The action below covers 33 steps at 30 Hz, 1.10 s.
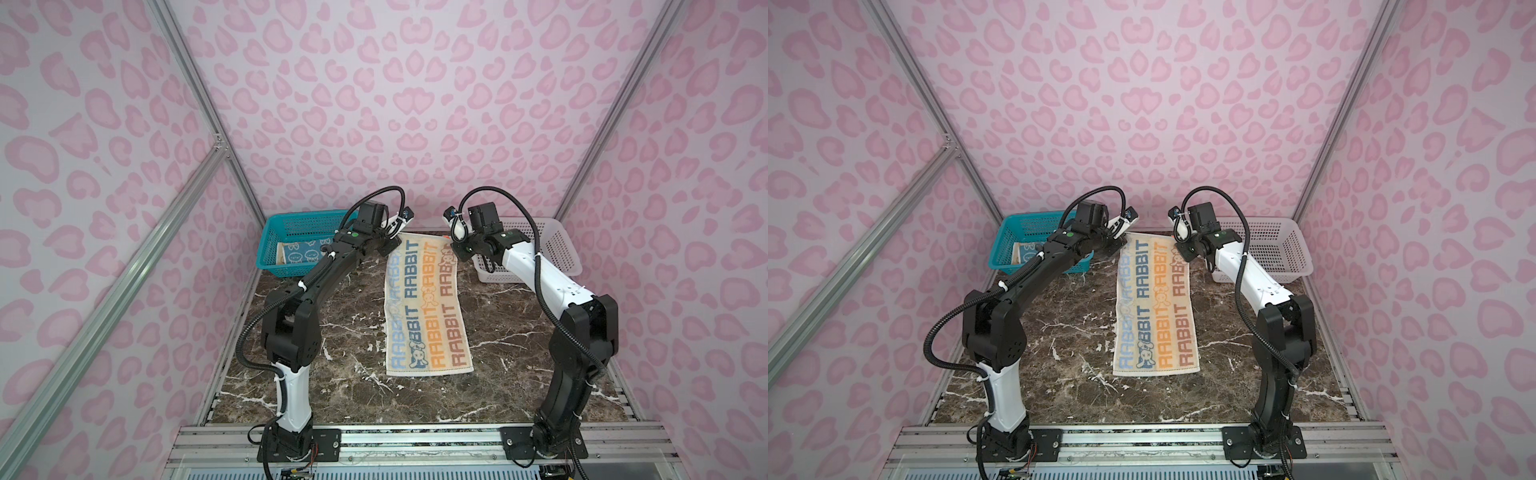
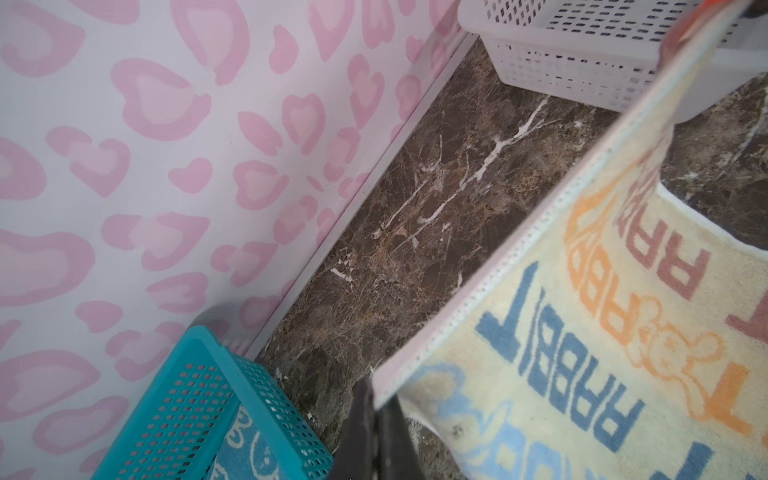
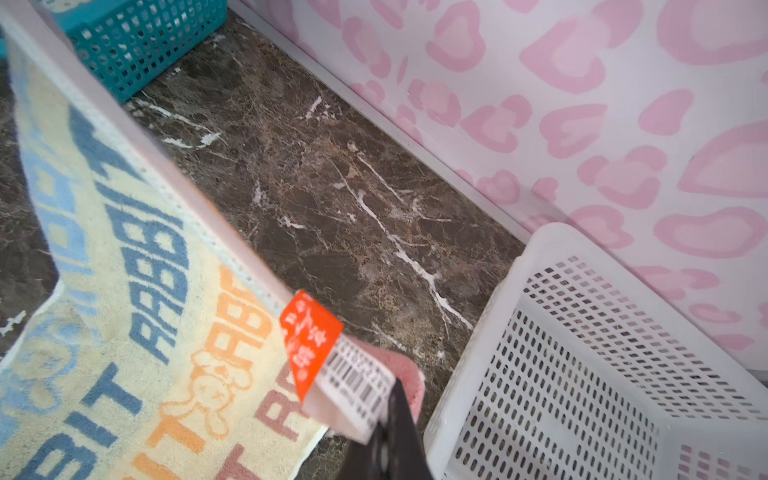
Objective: Fold and stack the towels
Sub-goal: 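Lay the towel flat on the table with both grippers, drawing it toward the robot, then fold the far edge of the towel toward the robot with both grippers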
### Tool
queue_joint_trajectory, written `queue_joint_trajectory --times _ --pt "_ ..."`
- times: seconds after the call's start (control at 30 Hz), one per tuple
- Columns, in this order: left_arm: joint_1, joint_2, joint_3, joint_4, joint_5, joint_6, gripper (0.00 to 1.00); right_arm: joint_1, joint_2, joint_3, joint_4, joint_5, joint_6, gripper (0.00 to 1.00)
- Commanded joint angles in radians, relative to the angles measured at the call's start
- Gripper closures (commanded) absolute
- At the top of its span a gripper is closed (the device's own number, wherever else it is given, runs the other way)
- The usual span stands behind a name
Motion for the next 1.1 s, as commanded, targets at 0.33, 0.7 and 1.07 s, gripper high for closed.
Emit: queue_joint_trajectory --times 0.33,0.7,1.07 --pt "-0.021 0.041 -0.048 0.156 -0.293 -0.112 0.97 0.038 0.0 -0.08 0.132 0.337 0.063 1.0" --pt "-0.022 -0.047 -0.163 0.127 -0.148 -0.132 0.97 0.055 -0.028 -0.141 0.073 0.241 0.028 1.0" --pt "-0.035 -0.222 -0.376 0.056 0.013 -0.14 0.97 0.065 -0.241 -0.419 0.047 0.055 -0.064 1.0"
